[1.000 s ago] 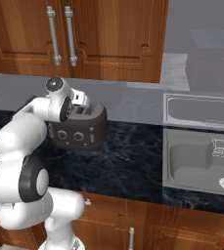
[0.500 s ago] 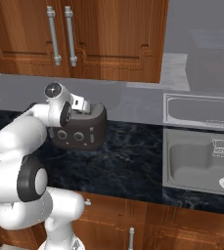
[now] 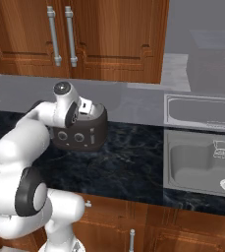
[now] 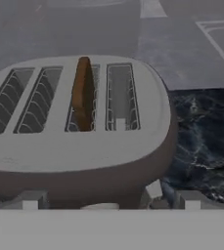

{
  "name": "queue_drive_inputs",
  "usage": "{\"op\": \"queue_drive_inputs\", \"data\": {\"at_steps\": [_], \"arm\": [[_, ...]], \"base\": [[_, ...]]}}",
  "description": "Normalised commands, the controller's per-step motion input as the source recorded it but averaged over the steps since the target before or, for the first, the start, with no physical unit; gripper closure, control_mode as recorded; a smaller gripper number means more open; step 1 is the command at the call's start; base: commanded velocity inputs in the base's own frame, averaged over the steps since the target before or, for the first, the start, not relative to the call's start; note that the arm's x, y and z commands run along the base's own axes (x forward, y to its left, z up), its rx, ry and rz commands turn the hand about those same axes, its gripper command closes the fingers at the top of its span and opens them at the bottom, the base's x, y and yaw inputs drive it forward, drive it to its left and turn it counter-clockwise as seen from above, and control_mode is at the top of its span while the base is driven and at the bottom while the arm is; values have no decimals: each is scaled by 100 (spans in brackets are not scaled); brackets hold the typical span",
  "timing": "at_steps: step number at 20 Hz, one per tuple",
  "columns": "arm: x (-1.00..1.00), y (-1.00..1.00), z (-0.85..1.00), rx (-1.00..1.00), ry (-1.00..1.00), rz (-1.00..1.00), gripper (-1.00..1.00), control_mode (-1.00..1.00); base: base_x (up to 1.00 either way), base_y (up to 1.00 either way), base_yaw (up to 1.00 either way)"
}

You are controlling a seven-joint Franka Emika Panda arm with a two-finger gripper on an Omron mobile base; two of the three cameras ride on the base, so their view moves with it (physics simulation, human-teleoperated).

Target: Start the toaster. Once the lever pops up, take the bread to the plate on the dining counter.

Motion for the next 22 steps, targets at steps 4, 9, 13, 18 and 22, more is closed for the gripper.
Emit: {"op": "queue_drive_inputs", "data": {"at_steps": [4, 9, 13, 18, 22], "arm": [[-33, -38, -13, 0, 20, 0, -100, -100], [-20, -25, -7, 0, 26, 0, -100, -100], [-2, -5, -18, 0, 20, 1, -100, -100], [8, -4, -30, 0, 9, 9, -100, -100], [12, -20, -19, 0, 8, 8, -100, -100]], "base": [[0, 0, 0], [0, 0, 0], [0, 0, 0], [0, 0, 0], [0, 0, 0]]}}
